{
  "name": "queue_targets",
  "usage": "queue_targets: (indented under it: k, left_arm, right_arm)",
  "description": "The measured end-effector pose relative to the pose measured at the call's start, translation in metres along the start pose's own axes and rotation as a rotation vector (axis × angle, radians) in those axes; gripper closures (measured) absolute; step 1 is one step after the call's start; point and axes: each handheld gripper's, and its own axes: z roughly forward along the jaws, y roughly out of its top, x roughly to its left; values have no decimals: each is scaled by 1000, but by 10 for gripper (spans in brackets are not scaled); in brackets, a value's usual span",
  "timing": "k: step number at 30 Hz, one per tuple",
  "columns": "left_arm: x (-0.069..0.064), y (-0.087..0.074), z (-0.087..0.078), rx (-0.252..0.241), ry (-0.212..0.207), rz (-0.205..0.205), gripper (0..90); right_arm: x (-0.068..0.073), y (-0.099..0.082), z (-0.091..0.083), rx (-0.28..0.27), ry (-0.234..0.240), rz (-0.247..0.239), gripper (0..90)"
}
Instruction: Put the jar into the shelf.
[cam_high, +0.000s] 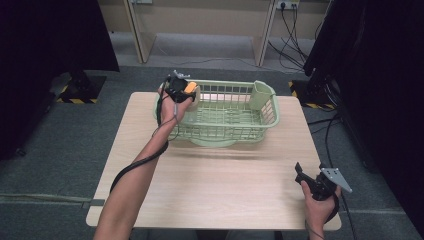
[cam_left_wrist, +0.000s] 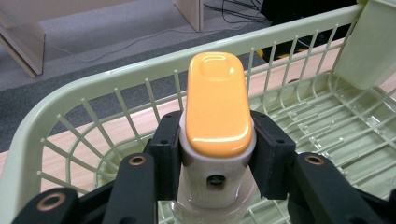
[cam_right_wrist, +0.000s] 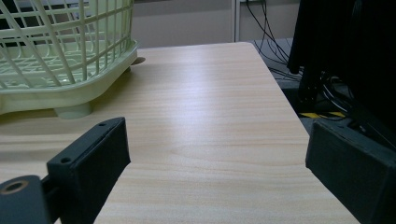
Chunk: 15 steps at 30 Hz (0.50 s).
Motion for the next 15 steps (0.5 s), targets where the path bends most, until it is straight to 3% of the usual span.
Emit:
queue_targets:
  k: [15]
  left_arm:
    - [5,-7,8,8,-10,-27,577]
  right_arm:
    - [0,0,0,1,1,0,65]
